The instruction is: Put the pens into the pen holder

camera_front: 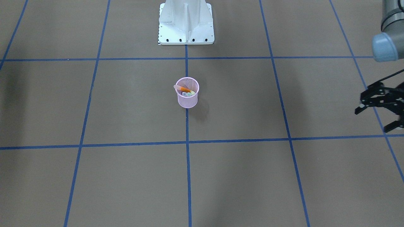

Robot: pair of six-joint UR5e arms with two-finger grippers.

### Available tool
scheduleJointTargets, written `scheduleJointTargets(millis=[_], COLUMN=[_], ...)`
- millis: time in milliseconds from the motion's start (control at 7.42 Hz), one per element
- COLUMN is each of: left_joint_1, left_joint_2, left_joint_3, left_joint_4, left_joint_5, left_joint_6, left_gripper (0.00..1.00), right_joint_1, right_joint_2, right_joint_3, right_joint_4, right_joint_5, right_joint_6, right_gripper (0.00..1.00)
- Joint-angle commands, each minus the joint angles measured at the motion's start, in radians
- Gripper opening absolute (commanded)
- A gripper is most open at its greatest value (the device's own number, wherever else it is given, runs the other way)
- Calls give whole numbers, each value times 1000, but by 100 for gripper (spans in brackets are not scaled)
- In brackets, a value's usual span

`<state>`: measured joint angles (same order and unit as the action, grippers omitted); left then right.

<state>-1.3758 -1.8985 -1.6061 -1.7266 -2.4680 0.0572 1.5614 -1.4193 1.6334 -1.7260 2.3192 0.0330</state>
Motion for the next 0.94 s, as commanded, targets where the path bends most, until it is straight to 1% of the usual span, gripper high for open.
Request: scheduleJointTargets(millis=[0,135,270,404,539,674,809], left_joint_1=[-155,-190,-193,-200,-207,-219,-220], left_joint_2=[86,85,105,192,272,356,395], left_joint_3=[-43,-61,-80,-78,-77,-77,-80], left_joint_4=[332,357,366,358,293,185,133], left_joint_5=[44,189,214,218,216,212,205], left_joint_6=[96,116,174,176,190,185,176], left_gripper=[100,100,100,100,100,100,100], right_joint_1=[8,8,8,8,8,8,8], right_joint_2=[-33,-33,-35,-36,-38,-44,-47], right_joint_3=[0,0,-7,-7,-7,-10,-9], right_joint_4=[-23,-23,-21,-20,-18,-18,-18], right_joint_5=[-12,-14,-24,-24,-23,-23,-24], right_joint_6=[1,1,1,1,4,2,2], right_gripper=[100,100,100,100,100,100,100])
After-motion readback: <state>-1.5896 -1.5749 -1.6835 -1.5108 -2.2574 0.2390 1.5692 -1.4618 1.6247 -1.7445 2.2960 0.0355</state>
